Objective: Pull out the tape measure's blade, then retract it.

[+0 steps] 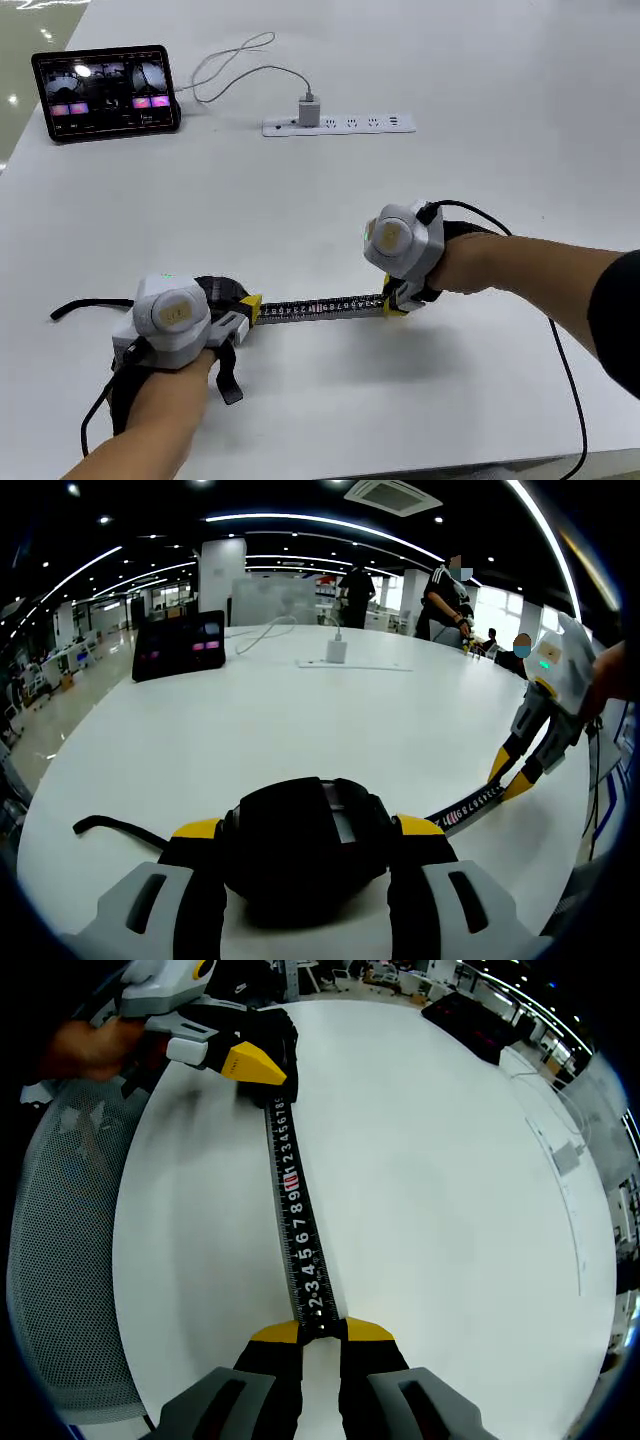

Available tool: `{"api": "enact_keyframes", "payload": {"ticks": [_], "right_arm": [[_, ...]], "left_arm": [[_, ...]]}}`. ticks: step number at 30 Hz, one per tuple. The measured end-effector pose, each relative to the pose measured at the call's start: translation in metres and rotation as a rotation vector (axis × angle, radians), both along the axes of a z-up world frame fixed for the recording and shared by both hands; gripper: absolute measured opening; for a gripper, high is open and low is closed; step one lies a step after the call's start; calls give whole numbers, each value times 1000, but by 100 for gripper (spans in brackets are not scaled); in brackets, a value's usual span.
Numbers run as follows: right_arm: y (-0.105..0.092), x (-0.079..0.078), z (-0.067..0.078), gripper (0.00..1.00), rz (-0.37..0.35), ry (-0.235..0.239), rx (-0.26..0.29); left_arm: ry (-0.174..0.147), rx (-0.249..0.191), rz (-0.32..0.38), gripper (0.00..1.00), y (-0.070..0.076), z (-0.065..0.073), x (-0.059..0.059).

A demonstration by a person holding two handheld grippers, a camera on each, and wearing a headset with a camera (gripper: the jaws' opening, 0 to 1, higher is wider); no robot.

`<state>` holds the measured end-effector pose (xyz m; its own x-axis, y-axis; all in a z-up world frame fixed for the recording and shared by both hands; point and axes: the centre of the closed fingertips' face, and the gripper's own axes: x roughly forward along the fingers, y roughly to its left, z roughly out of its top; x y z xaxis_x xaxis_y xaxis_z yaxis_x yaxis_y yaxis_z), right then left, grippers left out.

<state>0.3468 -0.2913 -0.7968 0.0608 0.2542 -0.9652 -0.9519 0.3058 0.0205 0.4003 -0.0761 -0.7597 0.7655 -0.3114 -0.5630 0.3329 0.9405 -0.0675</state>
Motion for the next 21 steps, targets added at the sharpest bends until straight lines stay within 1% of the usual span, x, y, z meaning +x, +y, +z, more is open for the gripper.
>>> {"api": "enact_keyframes", "payload": {"ticks": [7, 21], "right_arm": [[4, 0, 0, 9, -11, 3, -1], [12, 1, 0, 9, -5, 4, 5]], "left_arm": [[1, 0, 0, 61, 0, 0, 0], [1, 0, 0, 61, 0, 0, 0]]}}
